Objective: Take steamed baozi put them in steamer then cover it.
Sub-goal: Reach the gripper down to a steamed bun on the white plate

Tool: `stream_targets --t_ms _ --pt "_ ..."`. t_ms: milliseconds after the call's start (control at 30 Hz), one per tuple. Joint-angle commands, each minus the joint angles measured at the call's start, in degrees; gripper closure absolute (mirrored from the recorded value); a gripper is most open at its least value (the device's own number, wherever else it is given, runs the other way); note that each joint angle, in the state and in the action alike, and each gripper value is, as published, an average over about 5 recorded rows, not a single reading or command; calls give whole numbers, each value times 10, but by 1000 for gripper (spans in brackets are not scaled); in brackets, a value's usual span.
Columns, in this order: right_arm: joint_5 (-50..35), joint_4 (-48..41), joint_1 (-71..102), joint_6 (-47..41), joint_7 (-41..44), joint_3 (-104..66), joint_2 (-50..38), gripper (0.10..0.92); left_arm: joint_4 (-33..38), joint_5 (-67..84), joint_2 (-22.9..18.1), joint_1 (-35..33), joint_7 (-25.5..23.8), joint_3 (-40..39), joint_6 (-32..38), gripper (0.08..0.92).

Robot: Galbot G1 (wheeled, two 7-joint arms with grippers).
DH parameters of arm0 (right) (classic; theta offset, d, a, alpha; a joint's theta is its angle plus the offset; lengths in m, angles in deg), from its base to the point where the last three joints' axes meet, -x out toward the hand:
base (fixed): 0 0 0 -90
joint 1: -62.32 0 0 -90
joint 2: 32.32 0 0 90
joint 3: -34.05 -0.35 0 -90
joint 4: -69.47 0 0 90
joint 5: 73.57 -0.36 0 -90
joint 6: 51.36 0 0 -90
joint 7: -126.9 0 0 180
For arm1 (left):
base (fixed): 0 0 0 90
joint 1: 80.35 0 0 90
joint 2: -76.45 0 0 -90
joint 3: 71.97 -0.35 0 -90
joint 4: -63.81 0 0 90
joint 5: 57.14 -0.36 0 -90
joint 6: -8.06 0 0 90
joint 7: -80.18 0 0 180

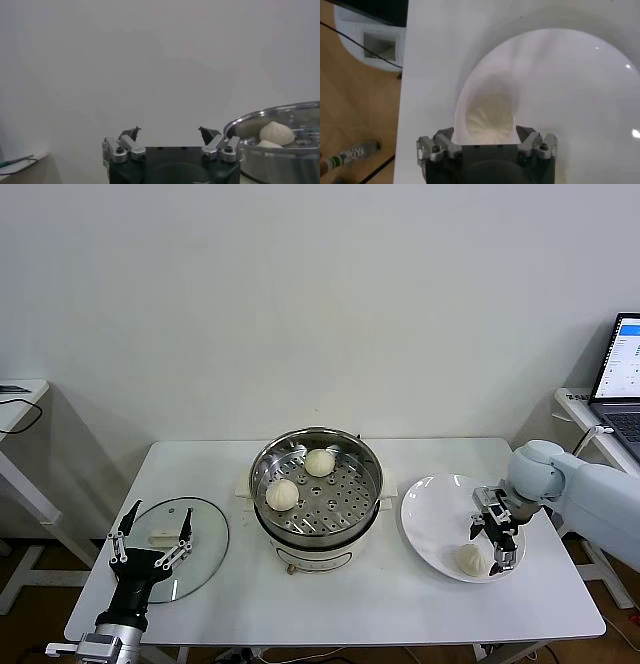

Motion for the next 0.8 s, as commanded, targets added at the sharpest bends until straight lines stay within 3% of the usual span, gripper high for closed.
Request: stream_targets --t_ms 33,500,800 --pt "15 -19 38 7 -7 -29 11 203 -2 0 0 1 0 0 -1 177" --pt "21 -32 38 5 -6 -30 30 204 -4 -1 0 4 1 0 -1 177" --pt "23 -37 36 4 -4 -30 36 369 -4 0 0 7 2 1 -2 177"
